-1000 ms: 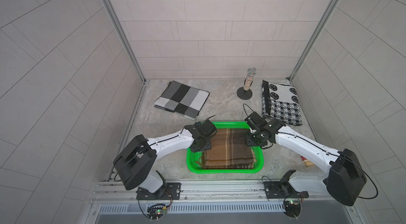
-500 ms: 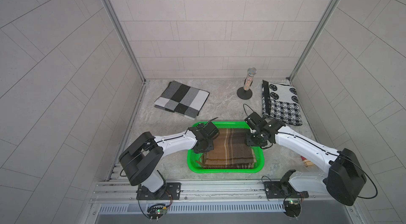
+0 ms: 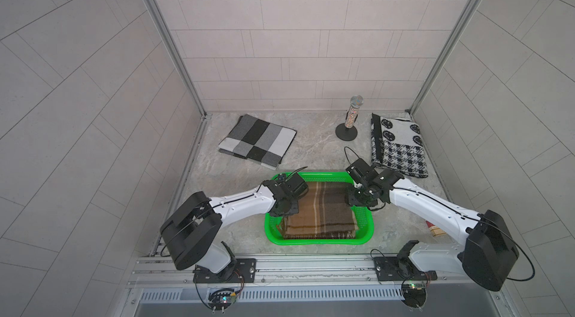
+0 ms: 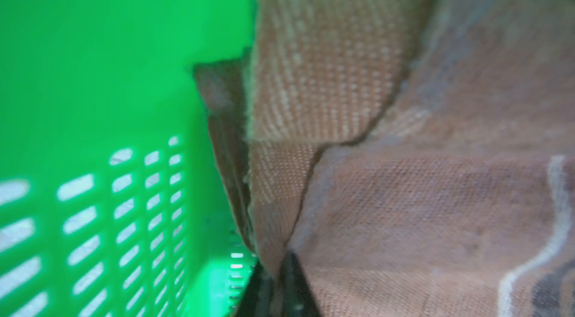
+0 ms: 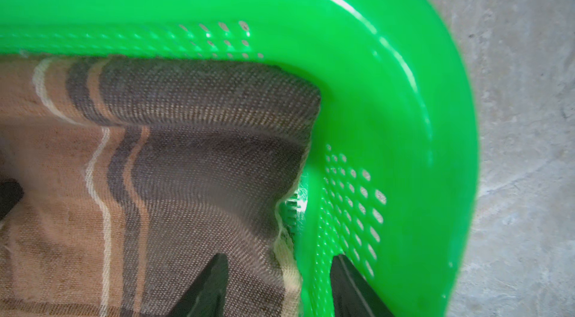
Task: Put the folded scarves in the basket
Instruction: Adjust the scarf at the center of the board.
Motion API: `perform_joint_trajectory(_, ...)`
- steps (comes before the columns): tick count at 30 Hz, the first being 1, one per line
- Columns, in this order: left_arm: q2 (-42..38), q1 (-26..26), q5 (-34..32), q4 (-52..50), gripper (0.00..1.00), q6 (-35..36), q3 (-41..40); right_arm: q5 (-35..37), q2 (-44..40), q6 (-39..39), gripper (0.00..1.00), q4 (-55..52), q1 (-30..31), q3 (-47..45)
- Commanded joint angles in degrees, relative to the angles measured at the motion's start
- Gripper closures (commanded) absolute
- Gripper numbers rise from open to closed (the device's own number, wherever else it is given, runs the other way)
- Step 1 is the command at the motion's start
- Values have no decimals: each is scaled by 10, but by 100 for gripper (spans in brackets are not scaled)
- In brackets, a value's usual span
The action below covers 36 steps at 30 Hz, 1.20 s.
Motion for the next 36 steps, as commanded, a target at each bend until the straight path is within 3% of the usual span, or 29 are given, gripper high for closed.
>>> perform_joint_trajectory(1, -26, 1, -17, -52, 59, -1, 16, 28, -27, 4, 42, -23, 0, 7)
perform_joint_trajectory(9, -167, 22, -59, -119, 47, 0, 110, 8, -66, 0, 51, -11, 0, 45)
perform_joint_trajectory(13, -165, 117, -19, -151, 41, 52, 170, -2, -47, -14, 51, -6, 0, 93)
perform_joint_trajectory(17, -133, 277, 71, -130, 36, 95, 195, -11, -10, -31, 51, 11, 0, 148)
perform_joint_trajectory(19, -91, 342, 92, -106, 36, 109, 208, -19, 25, -41, 51, 20, 0, 187)
perform_joint_trajectory(23, 22, 414, 134, -52, 37, 109, 241, -43, 105, -50, 50, 33, 0, 259)
perform_joint_trajectory(27, 133, 446, 129, -27, 38, 129, 311, -62, 175, -53, 50, 38, 4, 323)
perform_joint_trajectory(31, 236, 460, 101, -21, 46, 174, 399, -77, 226, -56, 49, 39, 6, 366)
perform_joint_trajectory(36, 369, 471, 115, -87, 51, 213, 512, -112, 283, -59, 49, 45, 10, 403)
